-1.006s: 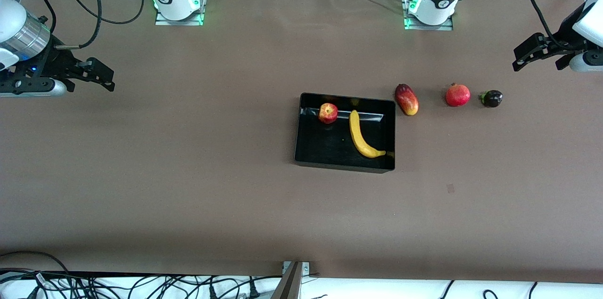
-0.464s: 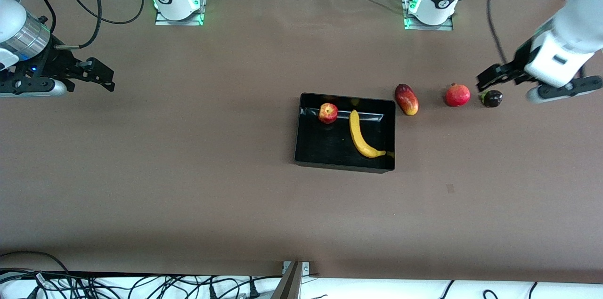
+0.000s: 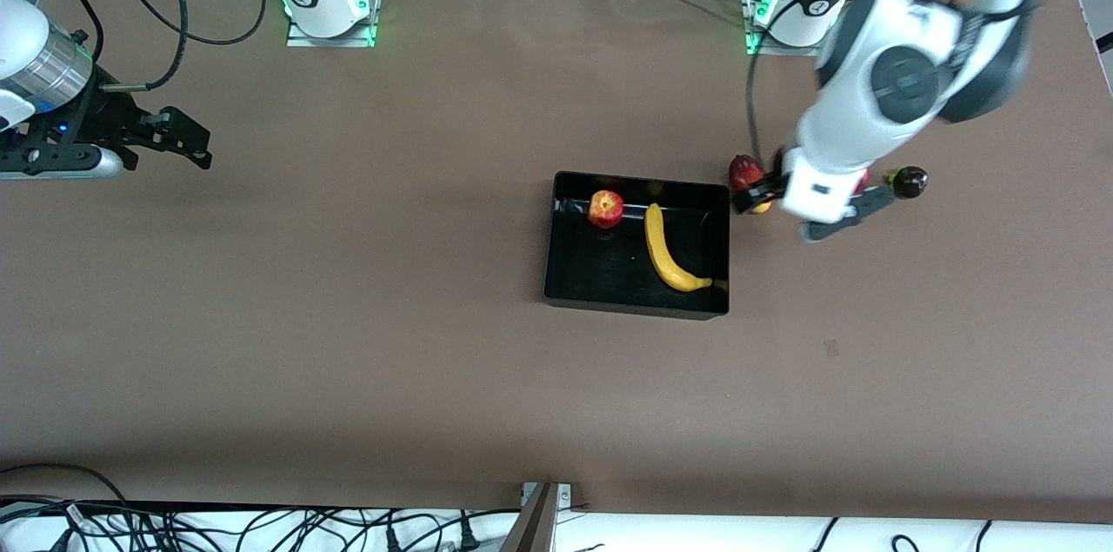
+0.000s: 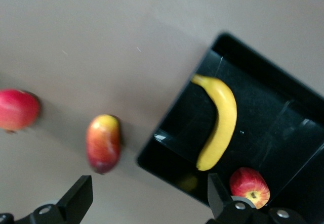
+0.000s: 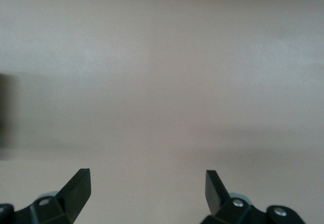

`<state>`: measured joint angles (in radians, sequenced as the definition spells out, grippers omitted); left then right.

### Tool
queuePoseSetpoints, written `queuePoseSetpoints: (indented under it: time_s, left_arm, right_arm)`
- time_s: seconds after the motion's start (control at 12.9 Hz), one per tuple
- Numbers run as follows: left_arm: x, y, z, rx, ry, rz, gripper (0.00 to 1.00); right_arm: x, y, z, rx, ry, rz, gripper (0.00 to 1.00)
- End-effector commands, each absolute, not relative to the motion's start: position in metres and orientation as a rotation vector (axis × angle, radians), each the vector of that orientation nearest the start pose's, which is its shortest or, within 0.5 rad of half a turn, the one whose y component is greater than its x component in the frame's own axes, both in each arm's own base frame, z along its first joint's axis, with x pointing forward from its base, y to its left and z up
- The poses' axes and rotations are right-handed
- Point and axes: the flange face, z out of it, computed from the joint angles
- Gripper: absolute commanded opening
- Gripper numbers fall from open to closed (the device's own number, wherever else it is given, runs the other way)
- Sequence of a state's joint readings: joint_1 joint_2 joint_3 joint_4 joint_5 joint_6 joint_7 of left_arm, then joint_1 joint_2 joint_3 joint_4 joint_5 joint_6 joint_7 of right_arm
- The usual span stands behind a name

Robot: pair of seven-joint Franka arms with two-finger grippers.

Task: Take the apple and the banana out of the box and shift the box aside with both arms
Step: 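Lower the left gripper into the box over the red apple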

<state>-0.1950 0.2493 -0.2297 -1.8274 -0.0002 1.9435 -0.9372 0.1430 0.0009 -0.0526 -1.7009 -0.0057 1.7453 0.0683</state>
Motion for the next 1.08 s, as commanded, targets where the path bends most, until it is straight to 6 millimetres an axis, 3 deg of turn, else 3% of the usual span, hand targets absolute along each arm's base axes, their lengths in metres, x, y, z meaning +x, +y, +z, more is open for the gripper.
queuePoseSetpoints:
  time_s: [0.0,0.08,0.15,0.46,0.54,0.7,0.85,1.01]
  left_arm:
    - [0.561,-0.298,0.334,-2.972,-0.827,0.22,1.0]
    - [0.558,-0.315,0.306,-2.971,-0.797,0.259,1.0]
    - [0.557,-0.333,0.292,-2.983,-0.788,0.267,1.0]
    - [0.546,-0.371,0.26,-3.044,-0.805,0.303,1.0]
    - [0.536,-0.388,0.249,-3.05,-0.796,0.323,1.0]
    - [0.533,-0.402,0.239,-3.077,-0.841,0.276,1.0]
    - [0.517,-0.427,0.226,-3.09,-0.846,0.245,1.0]
    - [0.507,-0.433,0.215,-3.081,-0.83,0.26,1.0]
  right_arm:
    - [0.566,0.049,0.582,-3.149,-0.046,-0.079,1.0]
    - [0.566,0.049,0.582,-3.149,-0.042,-0.079,1.0]
    - [0.566,0.049,0.582,-3.149,-0.044,-0.079,1.0]
    - [0.565,0.049,0.581,-3.148,-0.041,-0.071,1.0]
    - [0.565,0.049,0.58,-3.148,-0.041,-0.066,1.0]
    - [0.565,0.049,0.581,-3.148,-0.043,-0.069,1.0]
    - [0.565,0.049,0.581,-3.148,-0.041,-0.069,1.0]
    - [0.565,0.049,0.581,-3.148,-0.041,-0.073,1.0]
